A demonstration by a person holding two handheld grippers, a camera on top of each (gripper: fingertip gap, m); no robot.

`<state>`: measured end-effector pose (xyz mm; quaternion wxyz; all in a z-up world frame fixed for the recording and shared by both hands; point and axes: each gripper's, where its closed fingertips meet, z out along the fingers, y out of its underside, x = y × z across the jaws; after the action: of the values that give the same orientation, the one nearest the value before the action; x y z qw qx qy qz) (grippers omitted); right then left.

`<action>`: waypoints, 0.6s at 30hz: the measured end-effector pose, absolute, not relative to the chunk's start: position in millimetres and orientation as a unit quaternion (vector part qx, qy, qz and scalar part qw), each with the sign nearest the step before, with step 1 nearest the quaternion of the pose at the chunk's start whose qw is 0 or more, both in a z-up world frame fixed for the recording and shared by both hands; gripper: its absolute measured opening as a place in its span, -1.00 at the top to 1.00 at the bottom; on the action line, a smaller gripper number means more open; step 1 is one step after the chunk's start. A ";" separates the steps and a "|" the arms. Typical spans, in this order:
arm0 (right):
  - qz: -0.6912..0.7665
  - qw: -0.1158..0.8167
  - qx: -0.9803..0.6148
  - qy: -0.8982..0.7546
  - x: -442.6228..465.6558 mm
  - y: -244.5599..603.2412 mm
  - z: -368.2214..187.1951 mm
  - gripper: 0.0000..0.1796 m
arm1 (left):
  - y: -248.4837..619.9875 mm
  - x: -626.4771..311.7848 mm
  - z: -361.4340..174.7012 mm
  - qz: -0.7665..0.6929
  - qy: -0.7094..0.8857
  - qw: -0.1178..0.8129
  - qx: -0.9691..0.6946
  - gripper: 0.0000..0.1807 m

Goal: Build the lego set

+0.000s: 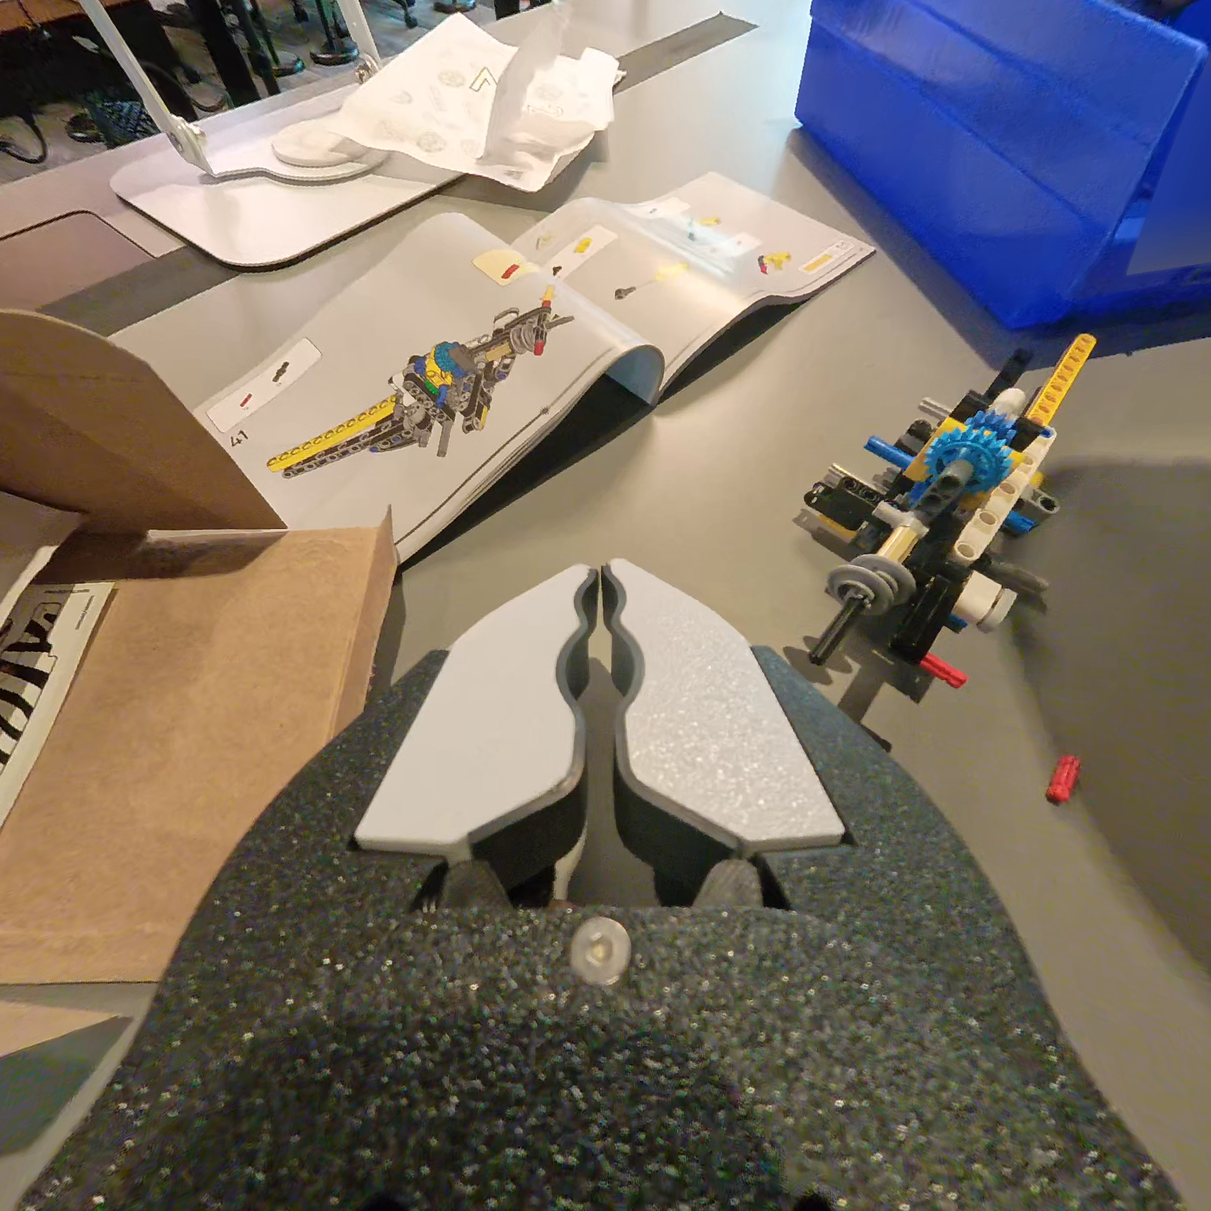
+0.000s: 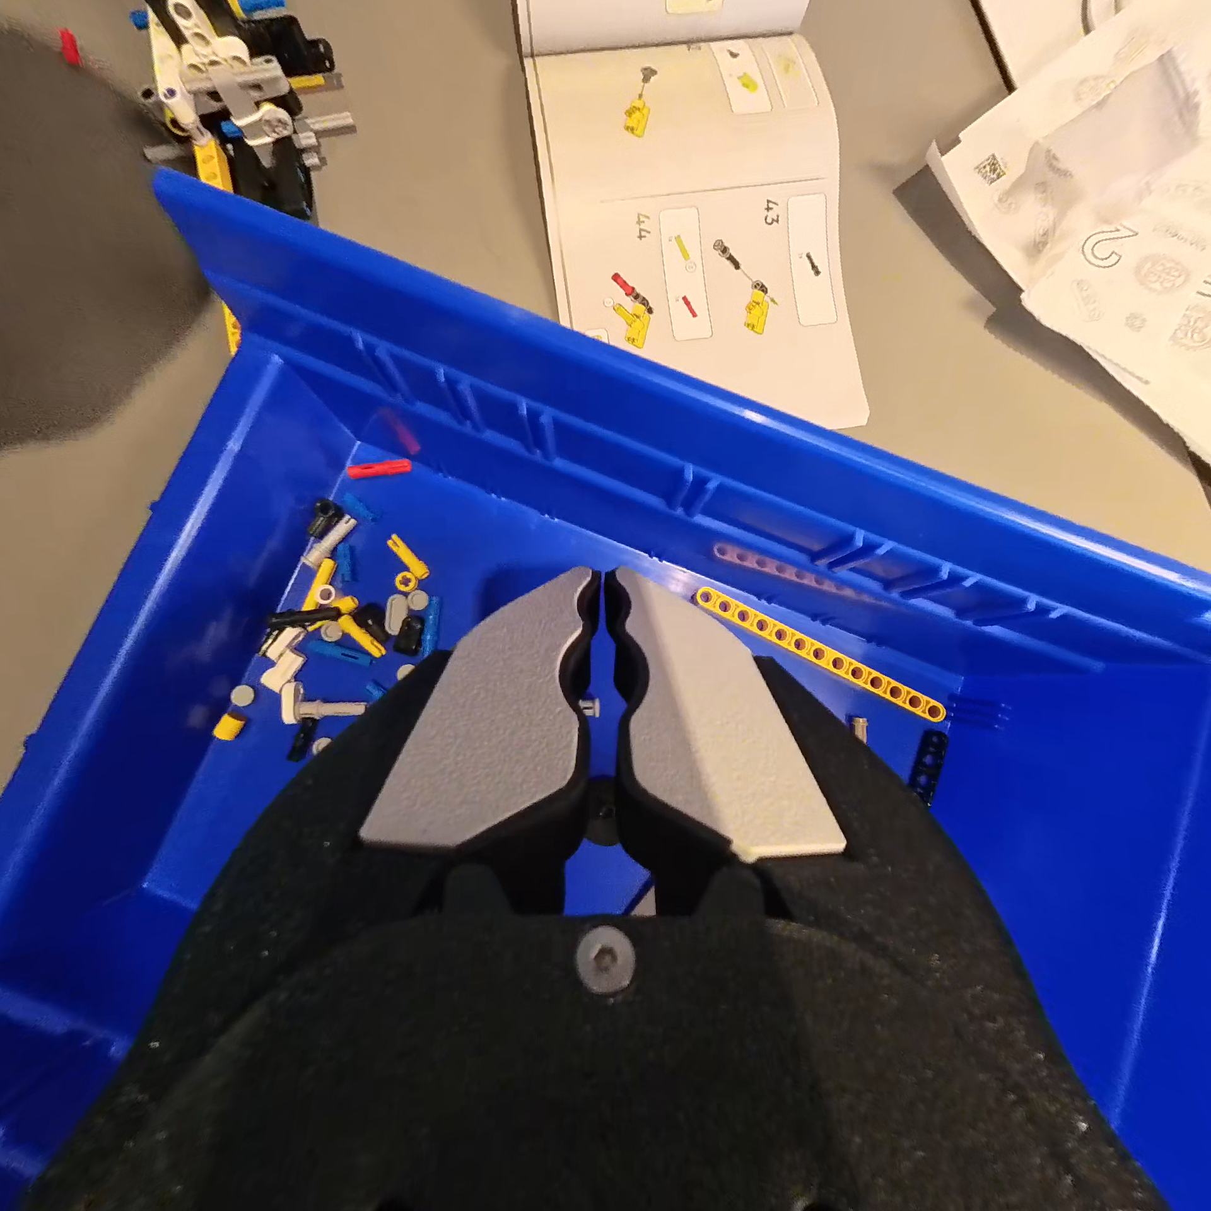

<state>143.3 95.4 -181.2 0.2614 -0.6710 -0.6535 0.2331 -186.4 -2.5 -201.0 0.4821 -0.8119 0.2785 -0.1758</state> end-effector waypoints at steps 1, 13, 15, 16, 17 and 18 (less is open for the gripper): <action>0.235 0.261 -0.671 -0.653 143.5 95.2 -180.8 0.99 | -2.6 -185.9 -201.4 -0.175 0.280 0.481 -0.812 0.99; 0.193 0.235 -0.695 -0.652 156.8 97.9 -184.6 0.91 | -2.9 -184.2 -204.1 -0.197 0.280 0.464 -0.817 0.99; 0.176 0.226 -0.692 -0.662 161.8 96.0 -186.2 0.89 | -3.5 -183.6 -203.4 -0.210 0.279 0.461 -0.816 0.99; 0.173 0.225 -0.691 -0.665 163.8 95.3 -185.7 0.88 | -3.9 -183.2 -203.1 -0.216 0.279 0.459 -0.815 0.99; 0.173 0.224 -0.689 -0.666 165.3 94.7 -184.5 0.88 | -4.6 -182.6 -203.0 -0.222 0.280 0.457 -0.815 0.99; 0.175 0.224 -0.688 -0.668 166.6 94.1 -183.6 0.88 | -5.2 -182.0 -202.9 -0.228 0.281 0.454 -0.814 0.99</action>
<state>166.6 94.1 -183.6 0.2241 -0.6878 -0.6678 0.1754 -182.0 -5.2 -202.9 0.4544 -0.8138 0.2813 -0.2282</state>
